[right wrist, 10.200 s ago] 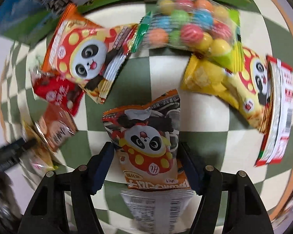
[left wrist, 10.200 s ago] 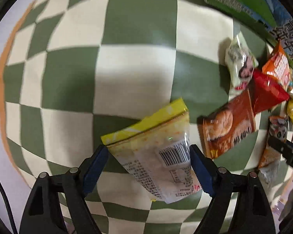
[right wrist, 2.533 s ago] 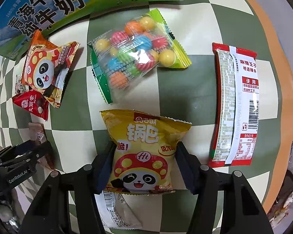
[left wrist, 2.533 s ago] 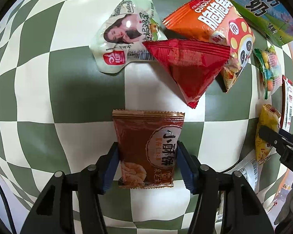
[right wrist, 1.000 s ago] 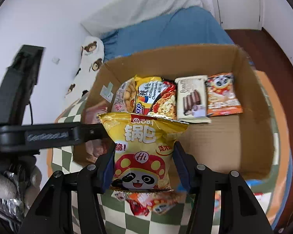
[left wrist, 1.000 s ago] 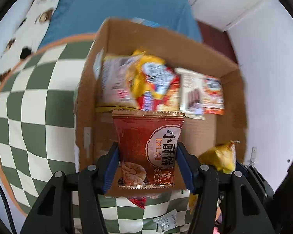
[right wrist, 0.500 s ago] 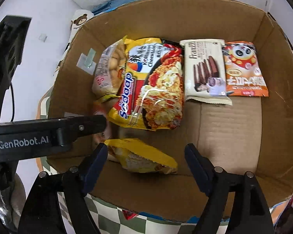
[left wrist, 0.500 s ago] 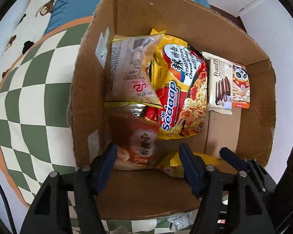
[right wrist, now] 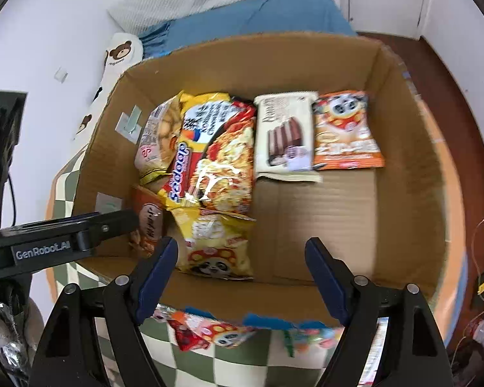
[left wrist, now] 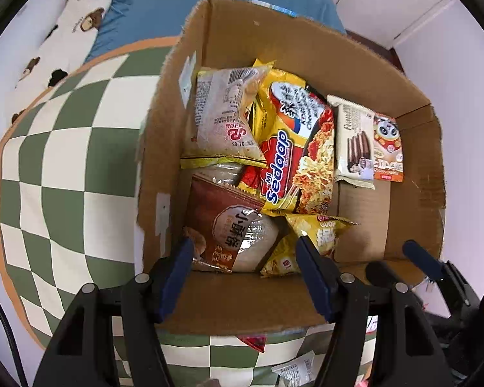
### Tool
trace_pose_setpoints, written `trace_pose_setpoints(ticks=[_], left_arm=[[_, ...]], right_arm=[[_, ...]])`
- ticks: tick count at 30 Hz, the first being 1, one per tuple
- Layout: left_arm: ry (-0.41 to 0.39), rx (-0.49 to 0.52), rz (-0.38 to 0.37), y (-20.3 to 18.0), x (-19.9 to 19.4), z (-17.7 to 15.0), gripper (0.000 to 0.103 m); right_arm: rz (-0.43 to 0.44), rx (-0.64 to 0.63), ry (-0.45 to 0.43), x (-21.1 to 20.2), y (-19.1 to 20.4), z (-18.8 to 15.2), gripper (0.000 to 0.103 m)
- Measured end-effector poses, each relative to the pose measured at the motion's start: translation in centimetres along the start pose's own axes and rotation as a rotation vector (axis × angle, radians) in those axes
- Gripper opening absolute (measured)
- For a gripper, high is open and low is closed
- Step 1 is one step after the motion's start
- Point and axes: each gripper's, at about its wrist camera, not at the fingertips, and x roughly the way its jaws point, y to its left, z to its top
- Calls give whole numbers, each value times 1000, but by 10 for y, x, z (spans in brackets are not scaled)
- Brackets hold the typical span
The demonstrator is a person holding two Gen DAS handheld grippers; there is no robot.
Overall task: Organize snacks
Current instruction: 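Carry both packs into the cardboard box and open both grippers, then grasp the white printed pouch with the left gripper while the right grasps the red-white spicy strip pack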
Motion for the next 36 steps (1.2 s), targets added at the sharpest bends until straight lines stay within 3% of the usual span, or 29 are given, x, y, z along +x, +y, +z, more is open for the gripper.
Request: trace_pose_setpoints(ticks=[15, 22, 27, 36], left_arm=[[-336, 91, 83, -23, -78, -80, 64], [-367, 117, 74, -30, -90, -120, 64], [-245, 122, 49, -33, -58, -158, 64], [323, 57, -194, -57, 86, -228, 64]], right_arm=[[-93, -41, -204, -85, -4, -50, 83], [-46, -16, -213, -114, -8, -85, 83], [-35, 47, -147, -109, -34, -127, 83], [-107, 236, -1, -73, -117, -203, 83]])
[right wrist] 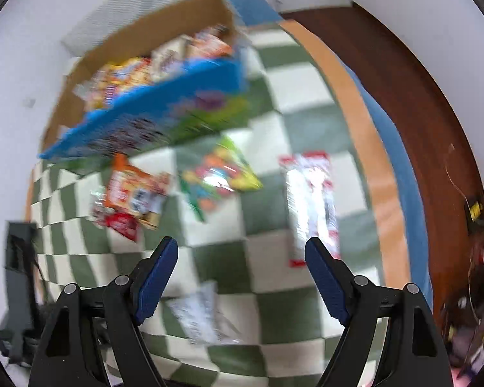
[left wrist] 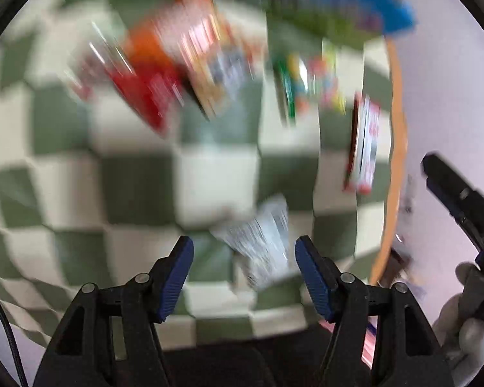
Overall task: Organize snacks
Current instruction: 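Grasp the white printed pouch with the left gripper while the right grasps the red-white spicy strip pack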
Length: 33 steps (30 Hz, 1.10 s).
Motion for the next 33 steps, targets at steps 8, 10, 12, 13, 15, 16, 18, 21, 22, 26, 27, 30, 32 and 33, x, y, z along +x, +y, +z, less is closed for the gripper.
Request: trace_pose_setpoints(ticks=[8, 10, 12, 13, 15, 16, 18, 21, 22, 26, 27, 30, 32, 33], left_arm=[[173, -19, -4, -32, 91, 7, 60], [131, 7, 37, -39, 93, 9, 53], [96, 41, 76, -44, 89, 10, 51], [73, 55, 99, -46, 85, 11, 51], [25, 73, 147, -45, 75, 16, 50], [7, 74, 163, -43, 71, 18, 50], [-29, 71, 199, -38, 62, 24, 50], [-54, 55, 223, -30, 53, 30, 50], [-58, 54, 227, -29, 52, 30, 50], [-63, 47, 231, -29, 52, 28, 50], [-63, 47, 232, -30, 54, 30, 50], [-66, 56, 243, -33, 61, 24, 51], [-63, 63, 250, -37, 65, 30, 52], [-54, 66, 254, -38, 70, 29, 52]], right_arm=[[-109, 47, 62, 44, -55, 15, 83], [-122, 41, 69, 56, -59, 23, 83], [-136, 32, 84, 72, -62, 32, 83], [-136, 26, 88, 78, -62, 35, 83], [-153, 18, 99, 93, -63, 41, 83], [-151, 13, 107, 100, -62, 44, 82], [-148, 5, 123, 113, -60, 45, 69], [-155, -30, 128, 122, -52, 38, 60], [-157, -49, 123, 122, -49, 33, 59], [-116, -108, 174, 121, -31, -1, 56], [-103, -124, 190, 120, -26, -12, 56], [-69, -159, 232, 118, -14, -43, 56], [-68, -162, 241, 118, -11, -53, 59], [-62, -143, 241, 120, -13, -55, 62]])
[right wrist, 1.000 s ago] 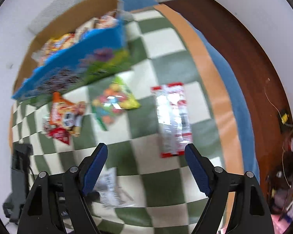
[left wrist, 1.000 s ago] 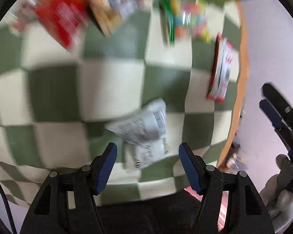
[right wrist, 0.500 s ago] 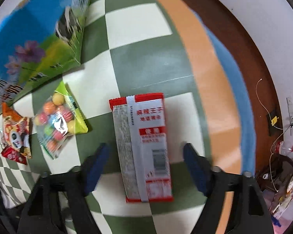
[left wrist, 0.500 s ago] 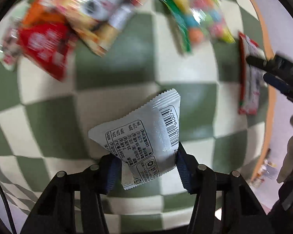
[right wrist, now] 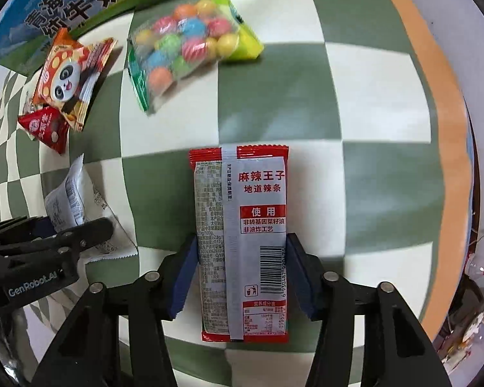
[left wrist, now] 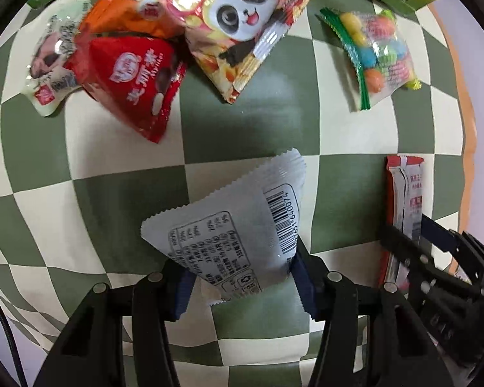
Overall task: Organize snacks
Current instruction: 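Grasp the white printed pouch with the left gripper while the right grasps the red-white spicy strip pack, then carry both packs into the box and open both grippers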
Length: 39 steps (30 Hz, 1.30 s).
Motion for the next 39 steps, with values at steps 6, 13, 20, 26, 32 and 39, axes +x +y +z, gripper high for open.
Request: trace_pose_setpoints(ticks=[6, 13, 20, 26, 32, 39], left_arm=[[1, -5, 18, -8, 15, -2, 55], [-45, 6, 43, -11, 19, -23, 49], [-102, 54, 30, -18, -9, -37, 45], [-199, 94, -19, -33, -63, -47, 45], [-318, 113, -149, -34, -151, -26, 45], [-371, 91, -232, -13, -225, 79, 45]], right_arm=[[3, 49, 7, 14, -11, 0, 67], [-64, -7, -27, 21, 4, -14, 58], [-32, -18, -56, 0, 15, -28, 49], [62, 2, -128, -46, 11, -26, 49], [191, 11, -279, -140, 12, 7, 49], [239, -29, -443, -226, 43, 106, 49]])
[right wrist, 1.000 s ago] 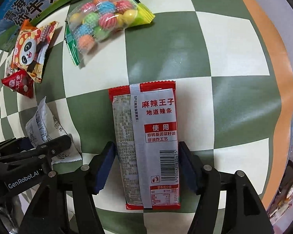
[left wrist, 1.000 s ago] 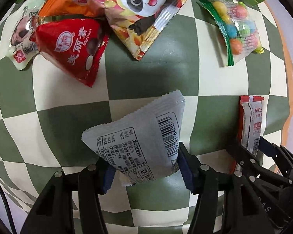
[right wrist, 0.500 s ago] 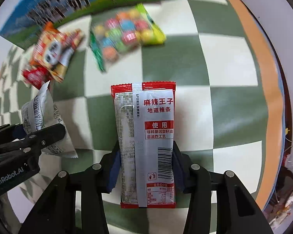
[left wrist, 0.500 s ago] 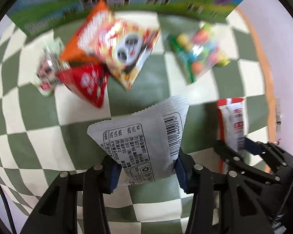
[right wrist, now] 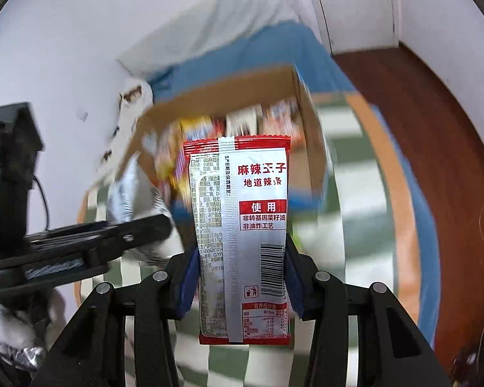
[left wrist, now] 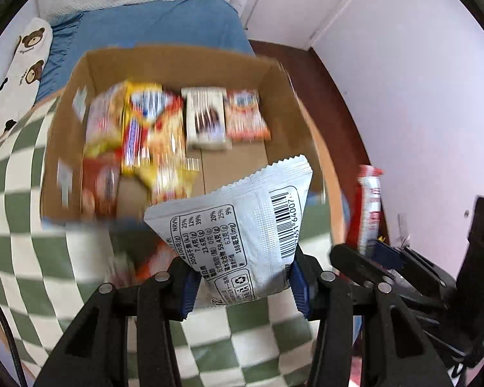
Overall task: Organize snacks
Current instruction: 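Carry both packs into the box and open both grippers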
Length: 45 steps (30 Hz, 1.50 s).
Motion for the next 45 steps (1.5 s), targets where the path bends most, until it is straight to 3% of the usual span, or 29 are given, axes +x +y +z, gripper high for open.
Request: trace_pose_setpoints(ticks=[3, 8, 16, 18, 19, 22, 23, 27, 34, 45], left_arm=[[42, -29, -13, 13, 15, 47, 45], [167, -68, -22, 38, 69, 105, 45], [306, -68, 7, 46, 124, 126, 46], [338, -84, 6, 50, 136, 125, 48], [349, -94, 3, 53, 141, 125, 55], [330, -86, 40, 58, 146, 126, 91], [323, -86, 51, 60, 146, 126, 95], [309, -121, 33, 70, 140, 123, 95], [257, -119, 72, 85, 113, 113, 95], [103, -37, 214, 89, 46, 90, 95]], right_arm=[[-42, -38, -10, 21, 15, 50, 49], [-100, -52, 56, 68, 22, 91, 49], [-153, -38, 180, 142, 2, 108, 51], [-175, -12, 229, 158, -6, 109, 70], [-180, -12, 233, 161, -7, 110, 83], [-209, -15, 238, 163, -11, 104, 86], [-202, -7, 244, 163, -13, 103, 91], [-193, -1, 256, 163, -16, 97, 94], [-207, -2, 249, 162, -15, 95, 95], [-225, -36, 207, 144, -5, 88, 97]])
